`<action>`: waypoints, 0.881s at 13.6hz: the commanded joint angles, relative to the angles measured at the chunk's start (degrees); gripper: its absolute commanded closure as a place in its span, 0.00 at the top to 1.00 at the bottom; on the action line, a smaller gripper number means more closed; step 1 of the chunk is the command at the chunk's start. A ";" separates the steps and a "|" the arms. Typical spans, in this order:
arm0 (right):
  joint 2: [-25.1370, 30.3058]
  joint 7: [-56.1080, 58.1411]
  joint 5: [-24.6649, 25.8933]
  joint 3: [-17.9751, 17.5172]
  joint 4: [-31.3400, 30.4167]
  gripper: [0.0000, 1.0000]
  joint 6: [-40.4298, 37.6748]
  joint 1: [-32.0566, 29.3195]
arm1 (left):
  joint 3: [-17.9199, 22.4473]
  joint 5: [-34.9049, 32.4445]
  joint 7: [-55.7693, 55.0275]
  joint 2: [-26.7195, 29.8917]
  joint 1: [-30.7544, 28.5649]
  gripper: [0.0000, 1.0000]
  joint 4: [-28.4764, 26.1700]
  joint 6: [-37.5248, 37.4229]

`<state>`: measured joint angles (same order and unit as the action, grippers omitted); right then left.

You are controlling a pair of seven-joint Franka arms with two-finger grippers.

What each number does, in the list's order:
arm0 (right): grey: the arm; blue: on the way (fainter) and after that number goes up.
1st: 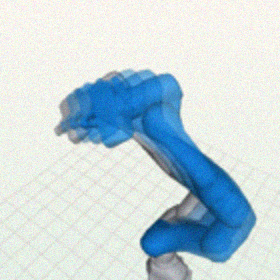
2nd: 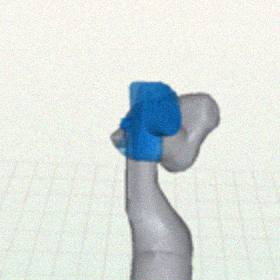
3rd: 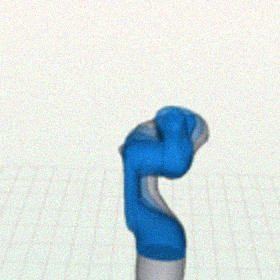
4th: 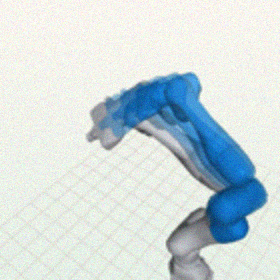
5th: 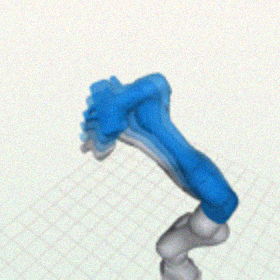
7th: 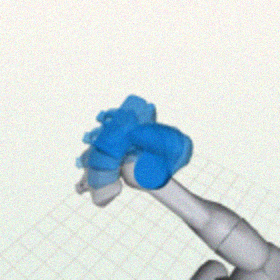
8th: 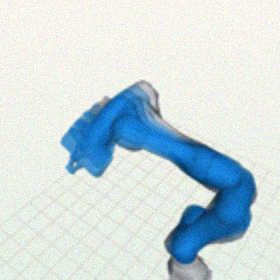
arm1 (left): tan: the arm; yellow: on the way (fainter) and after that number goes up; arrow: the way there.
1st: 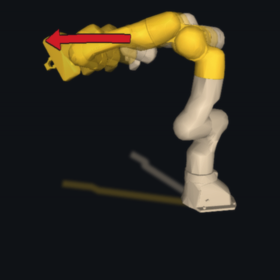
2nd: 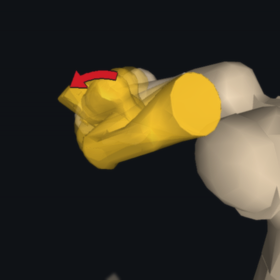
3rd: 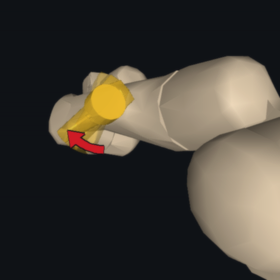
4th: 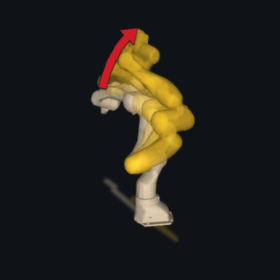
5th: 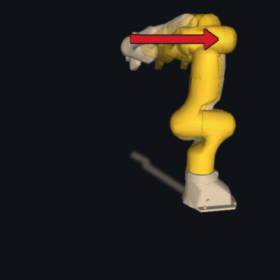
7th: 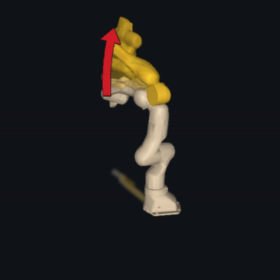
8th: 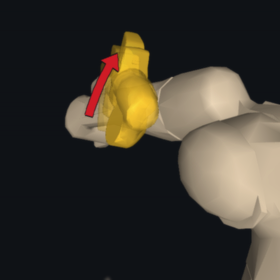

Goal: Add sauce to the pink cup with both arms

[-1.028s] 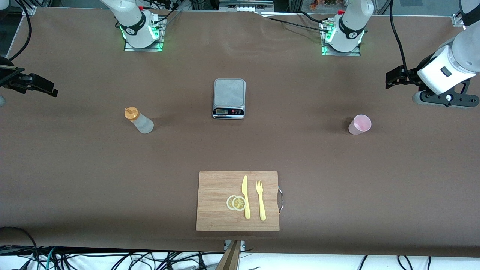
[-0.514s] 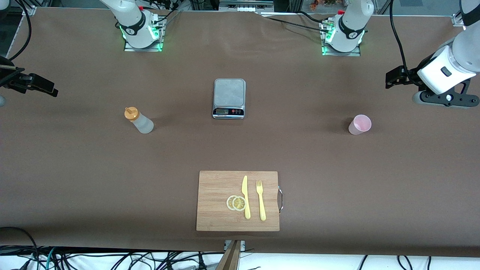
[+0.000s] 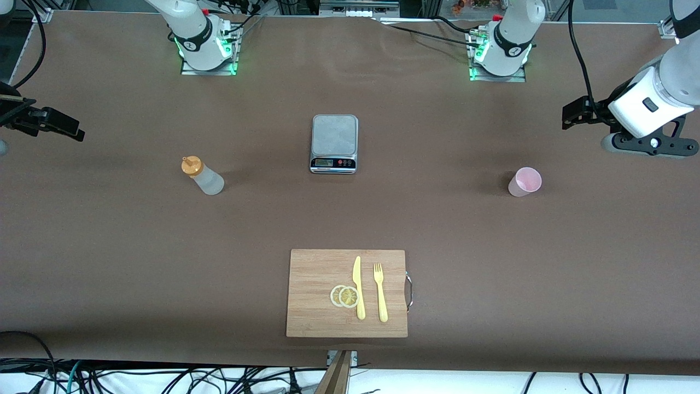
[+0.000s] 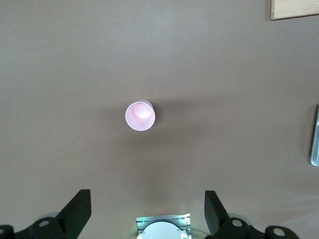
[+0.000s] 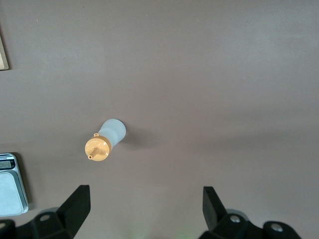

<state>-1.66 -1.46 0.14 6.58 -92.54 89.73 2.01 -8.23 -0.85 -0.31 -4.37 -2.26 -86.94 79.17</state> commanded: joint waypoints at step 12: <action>0.43 0.40 0.03 -0.07 -0.18 1.00 -0.43 0.10 | 0.58 0.32 0.40 -6.26 -3.63 1.00 -1.21 1.68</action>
<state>-1.67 -1.46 0.14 6.56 -92.55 89.68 2.03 -7.43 -0.85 -0.30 -10.77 -5.25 -87.32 79.81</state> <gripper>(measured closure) 0.000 0.000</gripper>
